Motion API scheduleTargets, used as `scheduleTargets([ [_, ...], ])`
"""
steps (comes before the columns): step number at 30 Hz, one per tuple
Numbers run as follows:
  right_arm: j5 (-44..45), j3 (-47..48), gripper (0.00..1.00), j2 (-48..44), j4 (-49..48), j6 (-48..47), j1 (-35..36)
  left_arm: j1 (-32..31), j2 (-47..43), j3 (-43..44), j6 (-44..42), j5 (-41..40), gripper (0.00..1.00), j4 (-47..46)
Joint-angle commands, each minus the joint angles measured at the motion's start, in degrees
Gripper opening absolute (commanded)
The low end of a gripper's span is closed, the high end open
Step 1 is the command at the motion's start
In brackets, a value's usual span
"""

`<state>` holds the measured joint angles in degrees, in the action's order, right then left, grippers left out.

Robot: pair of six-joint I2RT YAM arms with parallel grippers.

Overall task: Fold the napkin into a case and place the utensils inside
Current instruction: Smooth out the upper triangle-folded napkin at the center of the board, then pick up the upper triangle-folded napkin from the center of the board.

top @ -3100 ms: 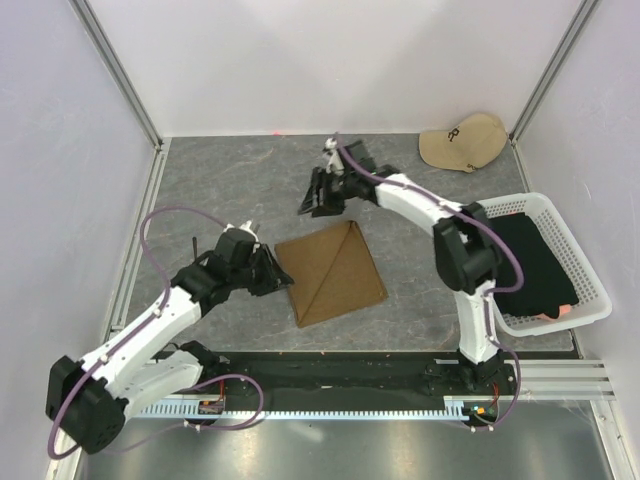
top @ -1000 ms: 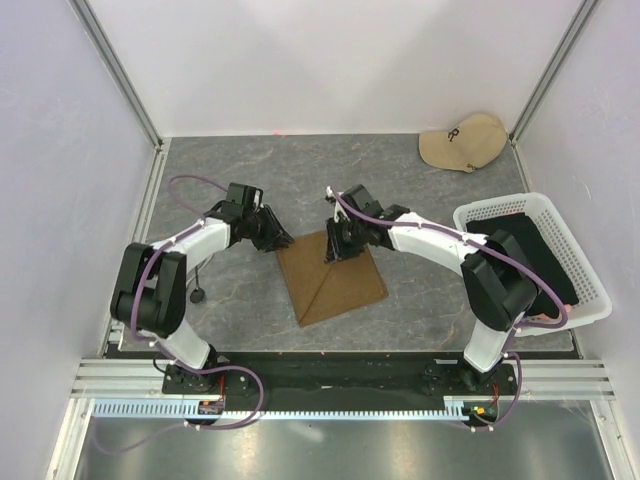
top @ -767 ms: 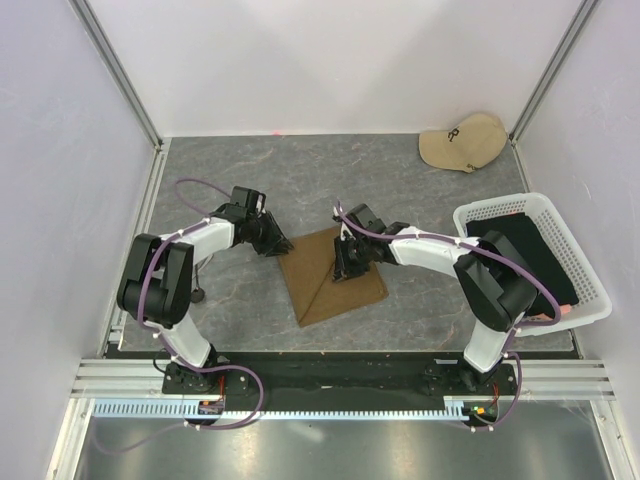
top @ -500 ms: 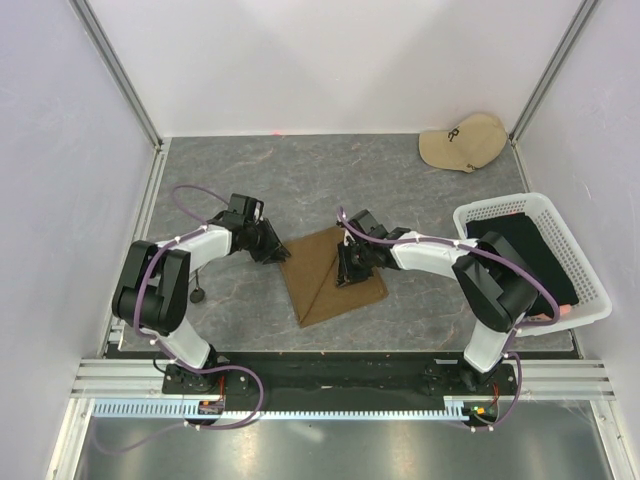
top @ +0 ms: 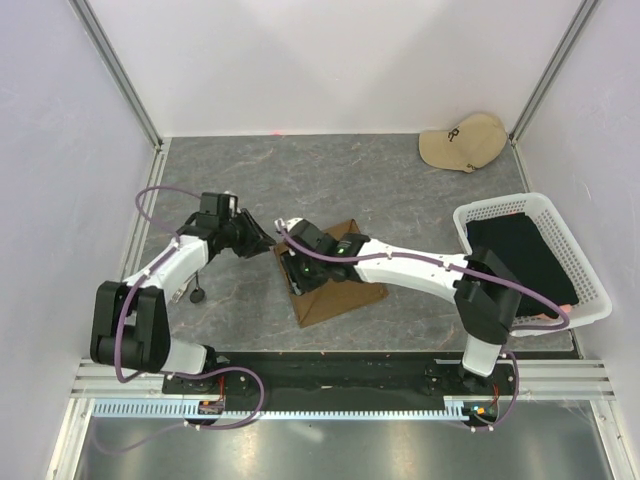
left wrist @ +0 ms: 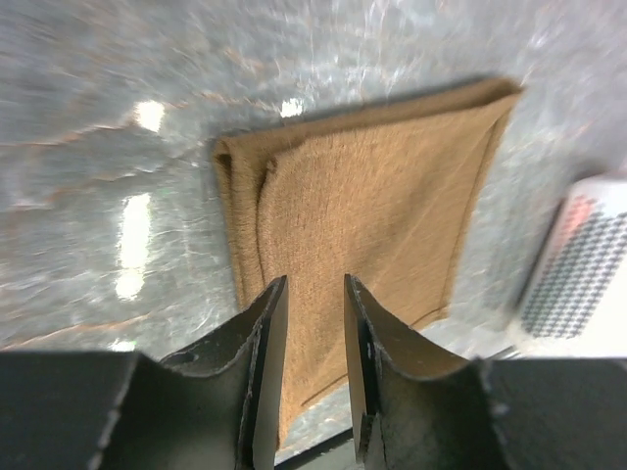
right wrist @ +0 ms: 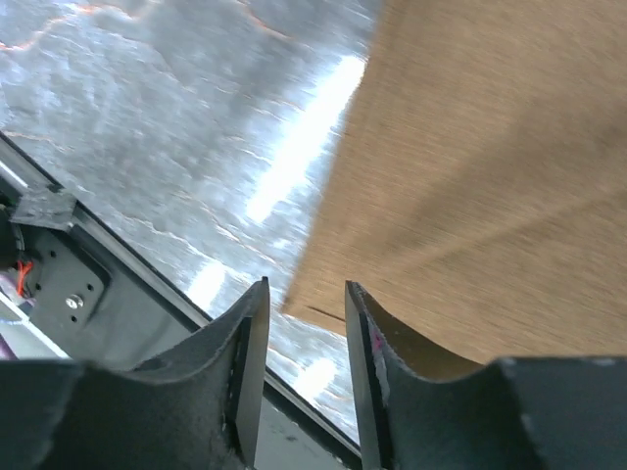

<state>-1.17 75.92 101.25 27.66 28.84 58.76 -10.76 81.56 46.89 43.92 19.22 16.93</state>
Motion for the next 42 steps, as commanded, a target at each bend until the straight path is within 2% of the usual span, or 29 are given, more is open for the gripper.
scheduleTargets([
  [1,5.9,5.5,0.45,5.2,6.0,0.0,3.0,4.4,-4.2,-0.4,1.5,2.7,0.37,1.7],
  [5,5.7,7.4,0.40,7.6,6.4,0.6,4.4,6.8,-6.5,-2.2,0.8,4.3,0.37,1.5],
  [15,6.6,8.6,0.38,11.3,6.7,1.3,7.0,9.7,-6.2,-5.9,0.6,7.6,0.36,-1.0],
  [21,7.5,8.3,0.28,12.2,7.1,1.4,7.3,9.9,-5.7,-6.4,0.4,8.2,0.37,-2.0],
  [23,7.5,7.9,0.28,12.3,7.1,1.2,7.3,10.0,-5.5,-6.4,0.4,8.3,0.36,-2.2],
  [31,7.2,7.0,0.39,13.1,7.3,-0.1,8.4,10.0,-5.1,-6.6,0.0,8.5,0.38,-2.1],
  [41,8.5,4.9,0.43,15.4,7.4,-0.5,10.2,10.0,-4.3,-6.3,-0.2,8.5,0.39,-2.1],
  [42,9.2,4.6,0.46,15.6,7.4,-0.5,10.4,10.0,-4.0,-6.2,-0.3,8.6,0.39,-1.9],
])
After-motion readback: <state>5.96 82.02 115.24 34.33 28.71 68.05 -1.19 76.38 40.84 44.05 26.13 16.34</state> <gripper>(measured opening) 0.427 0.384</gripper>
